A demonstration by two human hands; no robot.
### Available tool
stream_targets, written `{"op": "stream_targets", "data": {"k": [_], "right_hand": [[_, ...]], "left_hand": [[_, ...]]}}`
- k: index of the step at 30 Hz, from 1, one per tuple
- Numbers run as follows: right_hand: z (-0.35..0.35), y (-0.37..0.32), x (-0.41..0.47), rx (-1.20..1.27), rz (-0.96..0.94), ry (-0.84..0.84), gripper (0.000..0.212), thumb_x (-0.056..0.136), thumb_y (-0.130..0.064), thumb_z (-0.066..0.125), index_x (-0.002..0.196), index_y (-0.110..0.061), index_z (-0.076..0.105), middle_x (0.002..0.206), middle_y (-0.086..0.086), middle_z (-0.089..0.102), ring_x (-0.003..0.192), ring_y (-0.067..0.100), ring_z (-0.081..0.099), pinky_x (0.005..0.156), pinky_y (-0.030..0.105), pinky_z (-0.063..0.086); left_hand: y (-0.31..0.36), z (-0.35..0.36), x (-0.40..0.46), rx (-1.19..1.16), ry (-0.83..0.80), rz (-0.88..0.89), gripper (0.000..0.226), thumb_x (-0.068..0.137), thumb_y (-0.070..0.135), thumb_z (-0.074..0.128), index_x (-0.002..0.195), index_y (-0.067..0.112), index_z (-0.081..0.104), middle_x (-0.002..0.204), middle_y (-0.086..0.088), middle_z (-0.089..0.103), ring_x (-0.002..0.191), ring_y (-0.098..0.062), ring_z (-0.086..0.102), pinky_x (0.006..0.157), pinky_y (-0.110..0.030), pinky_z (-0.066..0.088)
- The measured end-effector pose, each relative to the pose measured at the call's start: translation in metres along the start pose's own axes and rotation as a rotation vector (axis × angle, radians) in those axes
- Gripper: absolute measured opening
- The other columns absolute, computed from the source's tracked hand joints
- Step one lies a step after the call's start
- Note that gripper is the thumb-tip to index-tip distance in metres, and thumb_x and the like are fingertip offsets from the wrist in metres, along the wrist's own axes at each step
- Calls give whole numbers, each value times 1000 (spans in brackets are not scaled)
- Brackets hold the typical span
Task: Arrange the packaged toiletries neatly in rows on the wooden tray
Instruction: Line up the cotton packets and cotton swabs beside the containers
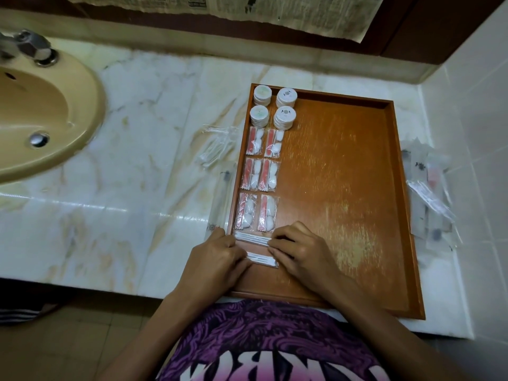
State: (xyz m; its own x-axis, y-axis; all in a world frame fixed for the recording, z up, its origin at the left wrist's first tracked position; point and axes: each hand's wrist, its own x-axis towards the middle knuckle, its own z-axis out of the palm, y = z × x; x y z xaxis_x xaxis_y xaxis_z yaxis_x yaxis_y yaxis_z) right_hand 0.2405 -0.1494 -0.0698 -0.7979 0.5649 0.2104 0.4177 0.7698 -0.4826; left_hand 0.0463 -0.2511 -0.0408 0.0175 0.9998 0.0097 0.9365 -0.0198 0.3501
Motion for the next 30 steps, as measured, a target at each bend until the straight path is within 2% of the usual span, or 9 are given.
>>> {"op": "stream_targets", "data": {"k": [8,16,22,30], "right_hand": [[1,-4,1,-15,-19,12,9,86,-11,71,94,-8,74,98,3,68,85,21,59,59,35,53],[2,-9,-3,17,-33,131,7,87,-9,69,94,-8,73,96,3,67,82,18,61,63,32,52],[4,-9,-18,52,-62,44,12,91,-25,67,93,-14,72,95,-2,64,84,14,58,64,28,49],[7,-9,-18,21,-36,6,11,89,-21,65,90,-13,72,94,-1,64,85,14,57,60,31,49]], "left_hand": [[0,-2,-2,-8,6,-7,20,72,35,82,70,19,70,70,5,62,76,-20,59,41,-30,45],[-3,-1,-2,6,-8,-25,18,74,32,80,70,19,69,70,4,60,78,-21,60,41,-32,47],[-2,1,-1,-13,-1,-54,18,71,32,82,70,21,69,69,6,60,77,-20,59,42,-28,43],[-2,0,2,5,-2,-55,17,68,29,84,71,21,70,68,6,60,74,-18,58,40,-27,43]]}}
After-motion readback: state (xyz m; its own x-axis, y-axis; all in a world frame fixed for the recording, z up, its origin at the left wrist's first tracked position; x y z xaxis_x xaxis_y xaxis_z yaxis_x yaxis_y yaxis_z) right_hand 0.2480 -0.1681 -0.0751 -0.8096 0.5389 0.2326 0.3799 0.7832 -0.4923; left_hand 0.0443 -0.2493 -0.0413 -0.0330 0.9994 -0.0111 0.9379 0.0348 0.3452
